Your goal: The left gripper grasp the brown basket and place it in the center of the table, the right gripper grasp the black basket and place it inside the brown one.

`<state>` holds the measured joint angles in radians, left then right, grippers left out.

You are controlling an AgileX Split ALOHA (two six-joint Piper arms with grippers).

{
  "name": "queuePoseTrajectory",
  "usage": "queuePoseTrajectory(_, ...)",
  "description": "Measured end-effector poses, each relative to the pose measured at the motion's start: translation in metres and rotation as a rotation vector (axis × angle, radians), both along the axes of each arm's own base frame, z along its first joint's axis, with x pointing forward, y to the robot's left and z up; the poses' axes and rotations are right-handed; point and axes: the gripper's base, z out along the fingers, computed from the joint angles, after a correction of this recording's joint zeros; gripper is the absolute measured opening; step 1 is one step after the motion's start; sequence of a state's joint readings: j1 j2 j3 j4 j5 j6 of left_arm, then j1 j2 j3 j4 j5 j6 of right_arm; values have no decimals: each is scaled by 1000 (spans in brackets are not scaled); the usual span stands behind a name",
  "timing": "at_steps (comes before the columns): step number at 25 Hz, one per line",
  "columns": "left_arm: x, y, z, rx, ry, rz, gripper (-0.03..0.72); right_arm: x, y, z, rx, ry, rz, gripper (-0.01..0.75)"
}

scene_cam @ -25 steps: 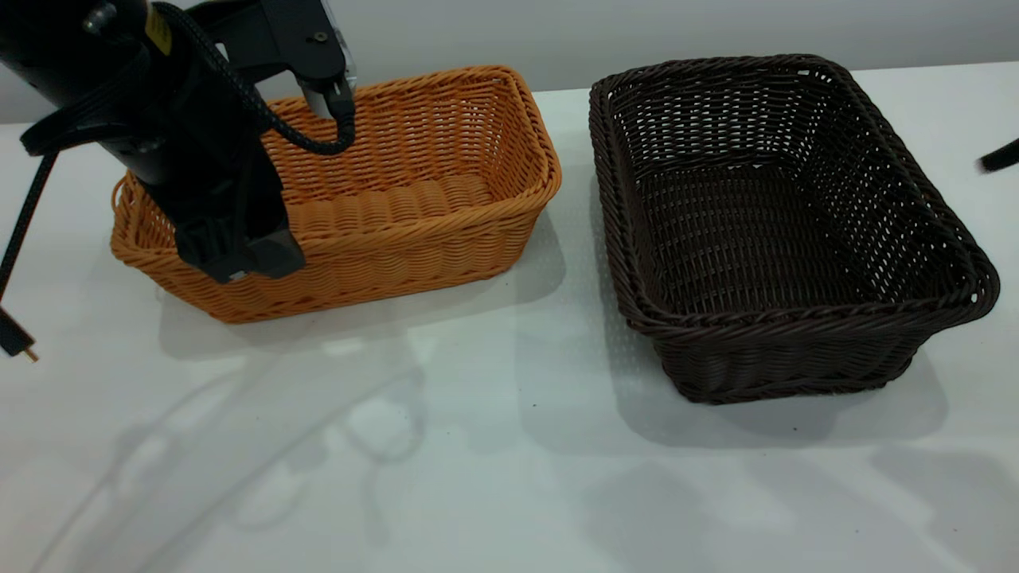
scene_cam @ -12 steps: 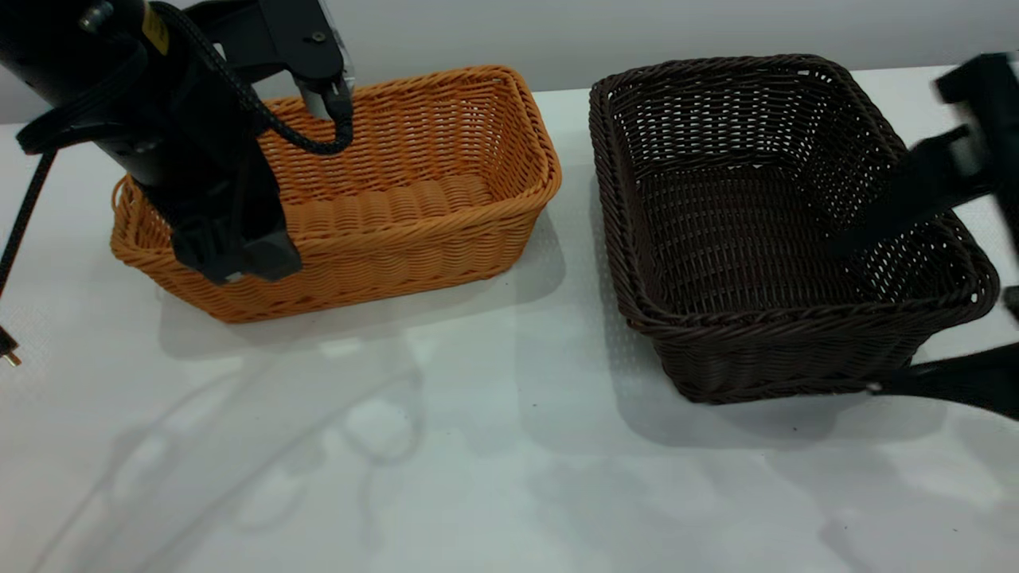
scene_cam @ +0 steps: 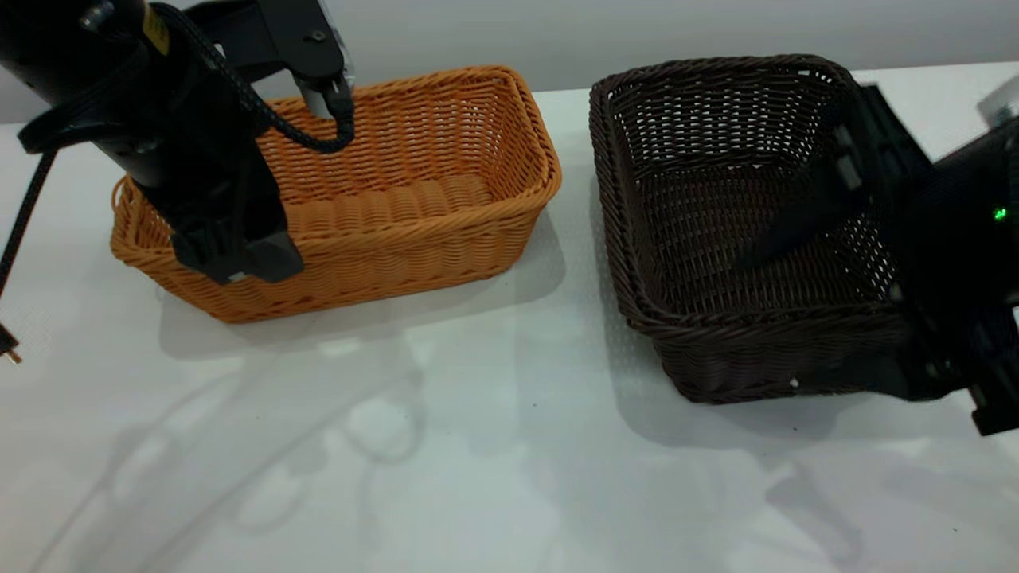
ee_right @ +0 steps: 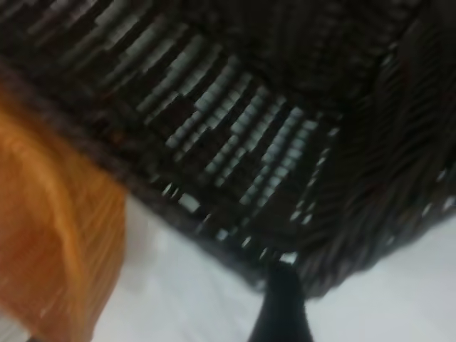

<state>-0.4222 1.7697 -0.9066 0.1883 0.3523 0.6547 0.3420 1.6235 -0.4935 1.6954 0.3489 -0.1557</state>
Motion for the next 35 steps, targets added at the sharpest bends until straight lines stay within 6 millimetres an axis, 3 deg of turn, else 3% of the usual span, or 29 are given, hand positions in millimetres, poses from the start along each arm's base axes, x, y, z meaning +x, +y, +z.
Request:
queuePoseTrajectory(15, -1, -1, 0, -16, 16, 23, 498, 28, 8, -44, -66, 97, 14, 519)
queuePoseTrajectory(20, -1, -1, 0, -15, 17, 23, 490, 29, 4, -54, -110, 127, -30, 419)
queuePoseTrajectory(24, -1, -1, 0, -21, 14, 26, 489, 30, 2, -55, -127, 125, -50, 257)
queuePoseTrajectory(35, -1, -2, 0, -36, 18, 40, 489, 32, -1, -55, -175, 93, -12, 250)
